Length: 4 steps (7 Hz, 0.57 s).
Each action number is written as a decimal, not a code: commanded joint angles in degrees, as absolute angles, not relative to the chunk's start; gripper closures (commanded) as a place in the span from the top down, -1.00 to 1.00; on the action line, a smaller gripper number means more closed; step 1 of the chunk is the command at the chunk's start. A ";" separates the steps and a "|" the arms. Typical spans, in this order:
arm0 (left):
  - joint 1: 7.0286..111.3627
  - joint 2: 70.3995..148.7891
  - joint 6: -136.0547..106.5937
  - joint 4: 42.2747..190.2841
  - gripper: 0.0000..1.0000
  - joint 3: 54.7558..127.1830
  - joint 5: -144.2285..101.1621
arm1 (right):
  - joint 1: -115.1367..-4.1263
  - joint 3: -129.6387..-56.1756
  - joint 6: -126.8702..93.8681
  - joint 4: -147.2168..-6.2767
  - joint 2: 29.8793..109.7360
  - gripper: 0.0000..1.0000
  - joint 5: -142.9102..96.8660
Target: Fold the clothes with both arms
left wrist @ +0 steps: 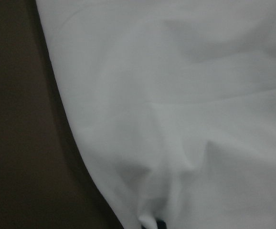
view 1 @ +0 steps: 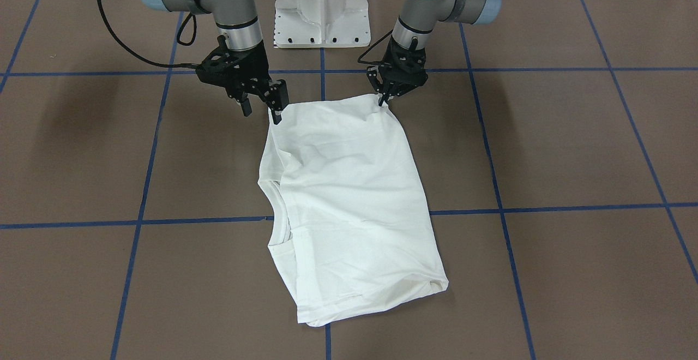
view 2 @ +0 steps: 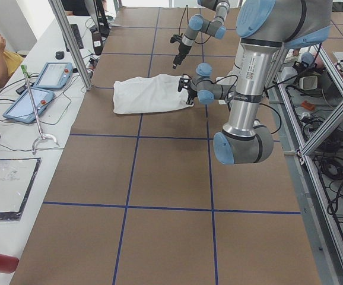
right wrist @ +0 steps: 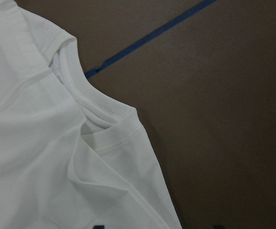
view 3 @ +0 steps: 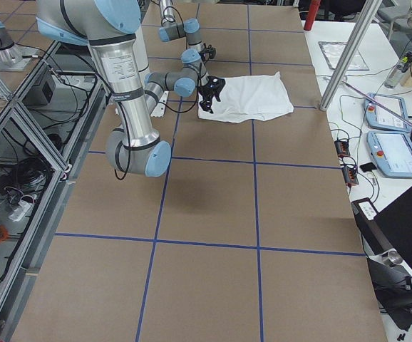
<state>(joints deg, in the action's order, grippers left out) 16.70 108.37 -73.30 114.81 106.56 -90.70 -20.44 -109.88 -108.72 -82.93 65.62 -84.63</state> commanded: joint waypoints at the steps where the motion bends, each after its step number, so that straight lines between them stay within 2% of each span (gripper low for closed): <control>1: 16.79 108.54 -73.30 114.87 -1.00 106.61 -90.70 | -17.86 -105.67 -120.10 -83.06 64.78 0.32 -84.73; 4: 16.70 108.28 -73.30 115.05 -1.00 106.79 -90.70 | -16.35 -103.97 -120.76 -88.12 62.60 0.45 -84.29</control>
